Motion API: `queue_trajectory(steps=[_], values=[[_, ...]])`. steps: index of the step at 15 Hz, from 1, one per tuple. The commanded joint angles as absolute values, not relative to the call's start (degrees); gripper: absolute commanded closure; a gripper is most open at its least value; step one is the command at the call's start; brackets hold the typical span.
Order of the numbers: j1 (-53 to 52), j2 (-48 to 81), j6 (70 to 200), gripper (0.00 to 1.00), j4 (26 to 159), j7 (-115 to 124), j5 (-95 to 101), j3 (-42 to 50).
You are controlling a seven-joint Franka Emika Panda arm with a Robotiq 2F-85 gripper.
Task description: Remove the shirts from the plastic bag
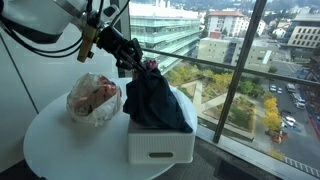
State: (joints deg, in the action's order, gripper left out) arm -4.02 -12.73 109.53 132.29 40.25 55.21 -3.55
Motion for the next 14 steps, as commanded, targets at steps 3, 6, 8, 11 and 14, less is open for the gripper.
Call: queue_trajectory(steps=[3,6,8,11,14], values=[[-1.3,-17.0,125.3,0.43,146.3,53.2,65.5,-2.5],[-4.1,-20.5,122.9,0.2,144.0,53.1,66.4,-5.6],[-6.4,-22.6,123.9,0.05,142.3,53.9,63.7,-7.8],[-10.8,-22.4,127.8,0.0,140.4,54.5,54.8,-10.4],[-13.7,-18.9,133.9,0.0,141.4,54.9,46.5,-13.3]])
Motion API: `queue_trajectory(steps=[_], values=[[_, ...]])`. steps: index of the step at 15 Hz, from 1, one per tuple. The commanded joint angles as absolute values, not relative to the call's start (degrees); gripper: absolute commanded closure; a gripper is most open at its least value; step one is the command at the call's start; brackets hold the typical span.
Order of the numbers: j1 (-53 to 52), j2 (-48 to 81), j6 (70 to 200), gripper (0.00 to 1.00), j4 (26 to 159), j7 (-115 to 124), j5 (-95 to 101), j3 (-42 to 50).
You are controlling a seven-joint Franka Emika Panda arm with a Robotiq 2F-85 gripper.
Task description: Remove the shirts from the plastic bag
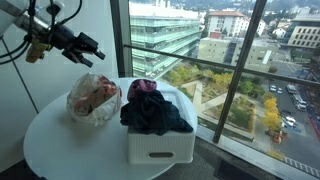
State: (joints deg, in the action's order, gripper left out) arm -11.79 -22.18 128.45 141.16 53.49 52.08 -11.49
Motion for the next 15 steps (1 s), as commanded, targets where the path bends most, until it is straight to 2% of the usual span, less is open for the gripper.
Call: queue_trajectory(steps=[1,6,10,15], values=[[-14.2,-17.5,136.7,0.0,142.1,54.9,44.3,-14.3],[-14.3,-4.2,156.2,0.0,145.3,58.1,43.8,-19.3],[-14.1,9.9,169.0,0.0,140.3,59.2,56.1,-18.5],[-15.9,25.1,169.9,0.0,124.1,61.3,74.3,-11.2]])
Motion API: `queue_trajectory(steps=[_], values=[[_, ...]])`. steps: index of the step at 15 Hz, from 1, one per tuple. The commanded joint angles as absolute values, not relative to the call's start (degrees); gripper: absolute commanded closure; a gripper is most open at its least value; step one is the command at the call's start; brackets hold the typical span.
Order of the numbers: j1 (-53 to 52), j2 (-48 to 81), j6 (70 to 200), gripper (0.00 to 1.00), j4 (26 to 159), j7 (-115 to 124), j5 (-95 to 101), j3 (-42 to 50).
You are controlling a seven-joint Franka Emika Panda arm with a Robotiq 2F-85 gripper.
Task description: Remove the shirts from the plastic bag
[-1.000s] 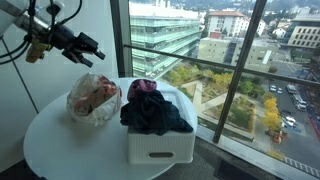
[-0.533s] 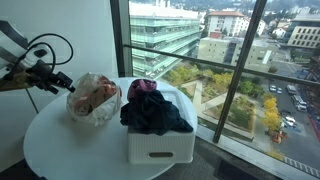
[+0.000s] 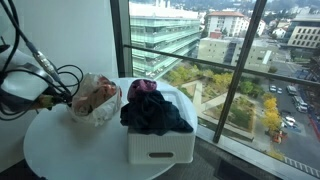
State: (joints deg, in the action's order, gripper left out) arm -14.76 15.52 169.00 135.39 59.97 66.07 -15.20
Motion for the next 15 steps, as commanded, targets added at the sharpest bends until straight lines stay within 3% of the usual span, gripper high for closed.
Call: queue_trajectory(steps=[1,9,10,15], values=[[-16.0,27.9,170.0,0.0,120.8,61.2,76.2,-10.0],[-16.7,50.8,170.7,0.0,94.5,62.7,87.9,-3.2],[-16.2,52.9,171.0,0.21,92.7,61.6,87.9,-3.3],[-15.1,51.2,173.4,0.56,94.1,59.8,87.8,-4.3]])
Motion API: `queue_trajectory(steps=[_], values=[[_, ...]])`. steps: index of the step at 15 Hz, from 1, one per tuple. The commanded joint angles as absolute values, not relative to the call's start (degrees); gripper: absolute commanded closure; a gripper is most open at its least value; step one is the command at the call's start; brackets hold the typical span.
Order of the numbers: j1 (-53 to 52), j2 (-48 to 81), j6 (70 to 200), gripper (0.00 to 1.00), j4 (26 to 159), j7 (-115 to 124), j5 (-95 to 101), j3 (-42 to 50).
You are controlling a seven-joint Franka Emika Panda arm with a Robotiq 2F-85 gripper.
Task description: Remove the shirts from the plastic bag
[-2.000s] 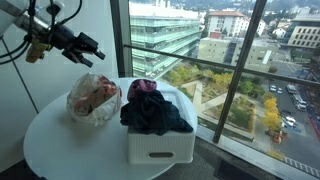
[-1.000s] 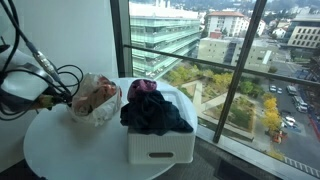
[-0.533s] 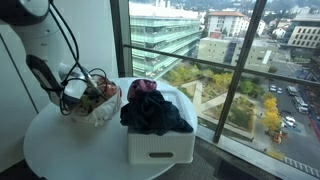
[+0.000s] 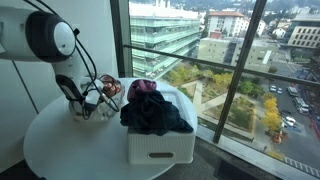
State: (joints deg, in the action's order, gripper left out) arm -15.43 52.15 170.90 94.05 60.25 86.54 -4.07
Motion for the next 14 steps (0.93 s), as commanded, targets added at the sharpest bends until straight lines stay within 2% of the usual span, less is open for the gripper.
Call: queue_trajectory(steps=[1,5,7,9,14], values=[[-14.7,49.2,174.0,0.63,96.0,59.1,87.1,-4.8],[-15.0,41.5,171.9,0.95,101.9,55.0,85.1,-6.1],[-15.5,38.3,170.8,0.99,103.4,53.8,85.0,-6.5],[-15.5,33.9,168.4,0.95,106.6,50.8,83.0,-7.6],[-16.1,21.9,146.9,0.97,115.3,29.1,60.1,-13.0]])
